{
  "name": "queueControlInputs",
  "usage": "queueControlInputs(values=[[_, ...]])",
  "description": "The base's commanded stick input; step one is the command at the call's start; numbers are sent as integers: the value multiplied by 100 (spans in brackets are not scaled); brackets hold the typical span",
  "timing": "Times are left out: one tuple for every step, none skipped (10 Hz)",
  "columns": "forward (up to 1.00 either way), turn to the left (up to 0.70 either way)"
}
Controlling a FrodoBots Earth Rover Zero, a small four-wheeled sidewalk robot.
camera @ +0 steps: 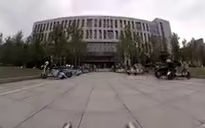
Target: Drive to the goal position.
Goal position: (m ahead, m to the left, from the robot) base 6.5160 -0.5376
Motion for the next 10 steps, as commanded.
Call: queueControlInputs(values=[[70, 0], [70, 0], [70, 0], [70, 0], [70, 0], [70, 0], [70, 0], [70, 0], [70, 0], [70, 0]])
